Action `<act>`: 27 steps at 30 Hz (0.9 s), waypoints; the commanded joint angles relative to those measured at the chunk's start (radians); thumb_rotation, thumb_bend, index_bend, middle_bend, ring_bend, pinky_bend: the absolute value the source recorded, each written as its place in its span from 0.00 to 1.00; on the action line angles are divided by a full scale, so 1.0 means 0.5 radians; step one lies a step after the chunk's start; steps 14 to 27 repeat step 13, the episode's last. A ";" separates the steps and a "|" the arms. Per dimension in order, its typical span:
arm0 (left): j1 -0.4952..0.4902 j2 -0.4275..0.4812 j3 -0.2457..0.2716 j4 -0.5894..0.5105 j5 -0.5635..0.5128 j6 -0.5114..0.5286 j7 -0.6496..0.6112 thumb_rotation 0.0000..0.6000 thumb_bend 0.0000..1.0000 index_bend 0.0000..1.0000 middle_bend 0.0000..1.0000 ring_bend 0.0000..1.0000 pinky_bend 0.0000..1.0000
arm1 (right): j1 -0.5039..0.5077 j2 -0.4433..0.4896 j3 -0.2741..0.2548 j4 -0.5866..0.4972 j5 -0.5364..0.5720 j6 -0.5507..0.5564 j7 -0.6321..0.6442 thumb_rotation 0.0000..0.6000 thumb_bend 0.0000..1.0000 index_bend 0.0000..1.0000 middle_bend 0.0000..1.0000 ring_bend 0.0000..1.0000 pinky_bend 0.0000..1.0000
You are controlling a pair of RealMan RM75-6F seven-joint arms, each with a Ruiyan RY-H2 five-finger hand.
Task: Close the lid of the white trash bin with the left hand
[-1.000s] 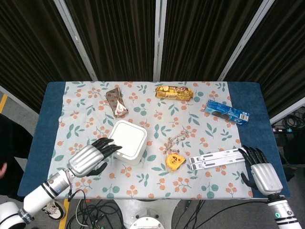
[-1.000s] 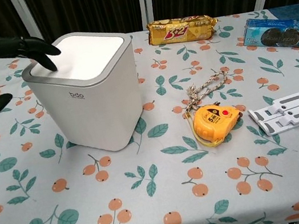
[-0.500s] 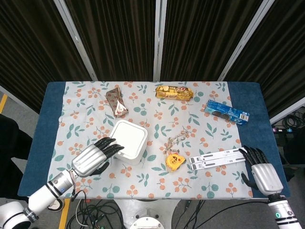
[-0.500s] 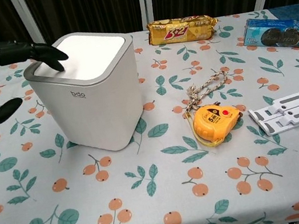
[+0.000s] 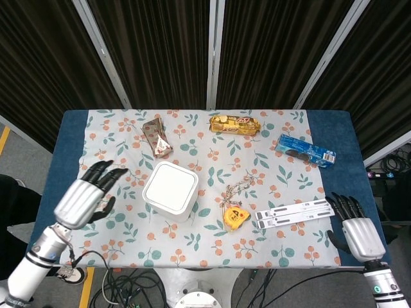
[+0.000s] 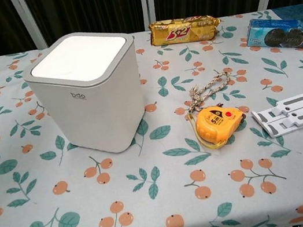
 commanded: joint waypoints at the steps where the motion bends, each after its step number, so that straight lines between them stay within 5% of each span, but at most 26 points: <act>1: 0.241 -0.079 0.040 0.158 -0.086 0.282 0.114 1.00 0.50 0.10 0.18 0.03 0.11 | -0.017 0.024 0.018 -0.012 0.008 0.042 -0.007 1.00 0.30 0.00 0.00 0.00 0.00; 6: 0.476 -0.185 0.135 0.367 -0.088 0.505 0.097 1.00 0.41 0.10 0.17 0.03 0.11 | -0.041 0.053 0.040 -0.022 0.024 0.095 -0.003 1.00 0.30 0.00 0.00 0.00 0.00; 13: 0.594 -0.228 0.163 0.514 -0.156 0.519 0.020 1.00 0.27 0.10 0.17 0.03 0.11 | -0.051 -0.002 -0.002 0.006 0.003 0.058 -0.046 1.00 0.30 0.00 0.00 0.00 0.00; 27: 0.594 -0.228 0.163 0.514 -0.156 0.519 0.020 1.00 0.27 0.10 0.17 0.03 0.11 | -0.051 -0.002 -0.002 0.006 0.003 0.058 -0.046 1.00 0.30 0.00 0.00 0.00 0.00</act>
